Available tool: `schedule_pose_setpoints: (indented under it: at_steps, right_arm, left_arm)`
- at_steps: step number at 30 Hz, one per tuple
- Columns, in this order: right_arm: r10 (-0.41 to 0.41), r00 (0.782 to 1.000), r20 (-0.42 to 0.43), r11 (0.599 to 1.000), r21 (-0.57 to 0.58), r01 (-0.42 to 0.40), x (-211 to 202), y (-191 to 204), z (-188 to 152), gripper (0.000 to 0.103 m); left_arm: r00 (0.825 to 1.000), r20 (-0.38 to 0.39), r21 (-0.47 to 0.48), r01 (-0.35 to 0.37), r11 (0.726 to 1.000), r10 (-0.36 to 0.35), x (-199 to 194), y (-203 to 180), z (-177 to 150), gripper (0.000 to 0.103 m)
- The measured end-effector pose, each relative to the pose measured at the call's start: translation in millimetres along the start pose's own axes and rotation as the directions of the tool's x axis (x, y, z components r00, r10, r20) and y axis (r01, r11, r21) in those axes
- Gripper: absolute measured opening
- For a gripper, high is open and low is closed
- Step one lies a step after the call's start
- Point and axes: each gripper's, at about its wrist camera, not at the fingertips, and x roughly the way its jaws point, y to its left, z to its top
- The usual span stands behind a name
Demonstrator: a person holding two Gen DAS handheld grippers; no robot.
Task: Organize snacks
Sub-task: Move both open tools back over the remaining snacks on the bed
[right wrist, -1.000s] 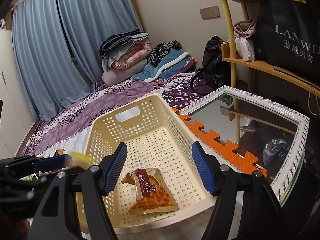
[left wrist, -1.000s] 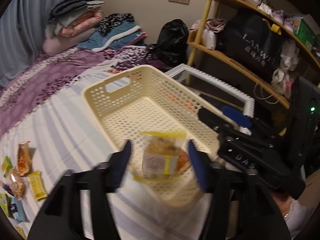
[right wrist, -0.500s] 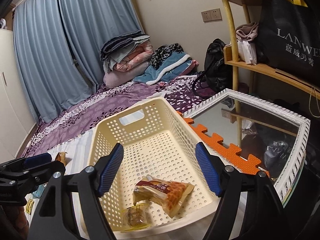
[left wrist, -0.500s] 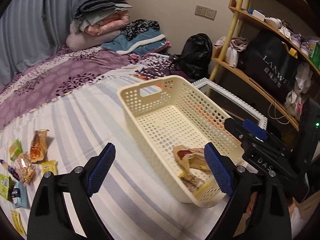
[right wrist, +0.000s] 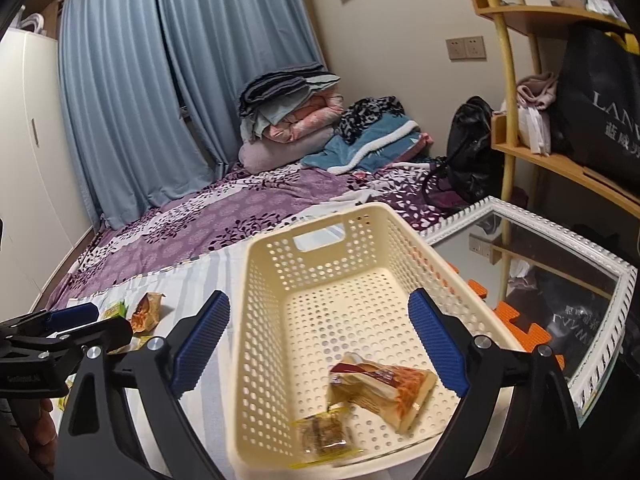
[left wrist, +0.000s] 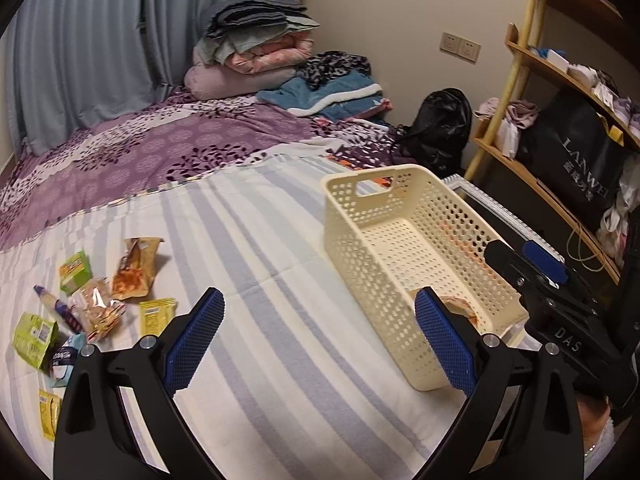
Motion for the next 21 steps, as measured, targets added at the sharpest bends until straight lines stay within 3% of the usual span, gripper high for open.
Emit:
schedule_pose_setpoints:
  at_steps: [7, 21]
  right_arm:
    - [0.053, 0.998, -0.017, 0.997, -0.056, -0.054, 1.5, 37.0, -2.2, 0.094]
    - [0.164, 0.982, -0.089, 0.968, -0.18, -0.178, 9.4, 115.2, -18.2, 0.094]
  left_arm:
    - [0.997, 0.021, -0.078, -0.076, 0.994, 0.078, -16.7, 43.5, -12.3, 0.099]
    - [0.978, -0.045, -0.236, -0.21, 0.949, 0.205, -40.8, 136.1, -51.0, 0.099]
